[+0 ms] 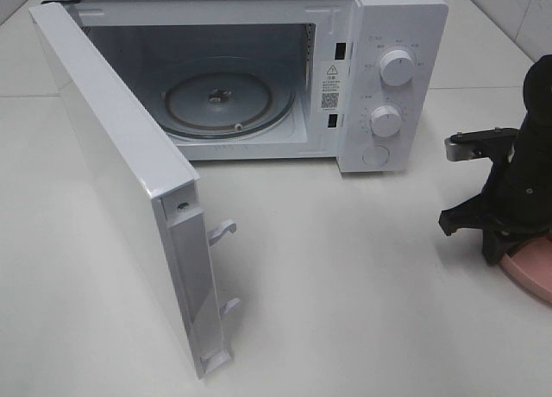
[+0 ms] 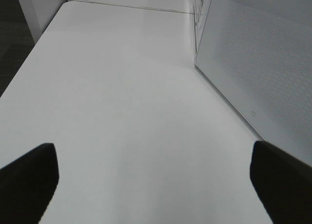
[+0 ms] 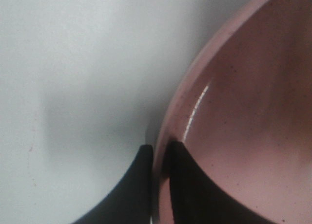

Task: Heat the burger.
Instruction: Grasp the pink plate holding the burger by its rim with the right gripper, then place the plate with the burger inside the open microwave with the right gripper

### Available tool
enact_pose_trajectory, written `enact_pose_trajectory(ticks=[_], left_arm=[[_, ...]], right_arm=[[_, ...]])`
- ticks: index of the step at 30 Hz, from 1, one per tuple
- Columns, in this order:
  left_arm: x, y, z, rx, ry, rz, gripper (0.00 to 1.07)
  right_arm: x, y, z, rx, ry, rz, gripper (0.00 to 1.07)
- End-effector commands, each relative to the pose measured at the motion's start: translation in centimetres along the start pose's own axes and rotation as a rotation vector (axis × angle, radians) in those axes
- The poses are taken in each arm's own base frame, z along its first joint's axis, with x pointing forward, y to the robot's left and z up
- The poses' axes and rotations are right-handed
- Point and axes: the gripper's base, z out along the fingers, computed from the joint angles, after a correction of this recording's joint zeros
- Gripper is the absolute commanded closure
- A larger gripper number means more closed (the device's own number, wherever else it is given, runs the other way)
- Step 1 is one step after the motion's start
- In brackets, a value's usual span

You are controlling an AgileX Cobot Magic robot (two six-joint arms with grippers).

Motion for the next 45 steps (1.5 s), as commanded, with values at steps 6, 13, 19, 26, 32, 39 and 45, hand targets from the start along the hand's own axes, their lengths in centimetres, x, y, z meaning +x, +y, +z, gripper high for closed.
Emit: enact_pose_trajectory(ticks=[6, 13, 19, 26, 32, 39, 45], left_arm=[[-0.1, 0.0, -0.1, 0.007, -0.026, -0.002, 0.07], [-0.1, 0.0, -0.1, 0.007, -0.026, -0.002, 0.07], [-0.1, 0.0, -0.1, 0.007, -0.026, -0.002, 0.07], [-0.1, 0.0, -0.1, 0.007, -0.026, -0.002, 0.07], [-0.1, 0.0, -0.1, 0.007, -0.026, -0.002, 0.07], [-0.1, 0.0, -0.1, 0.007, -0.026, -0.002, 0.07], [-0.1, 0.0, -0.1, 0.007, -0.026, -0.002, 0.07]], right_arm=[[0.4, 0.0, 0.5, 0.035, 0.042, -0.001, 1.07], [1.4, 1.8, -3.6, 0.142, 0.022, -0.087, 1.07], [3.5, 3.5, -6.5, 0.246, -0.021, -0.168, 1.07], [6.1, 5.6, -8.2, 0.312, -0.074, -0.294, 1.07], [10.1, 8.2, -9.2, 0.350, -0.140, -0.475, 1.07], [13.8, 10.1, -8.9, 0.349, -0.181, -0.651, 1.07], [15.1, 12.3, -8.8, 0.349, -0.255, -0.914, 1.07]])
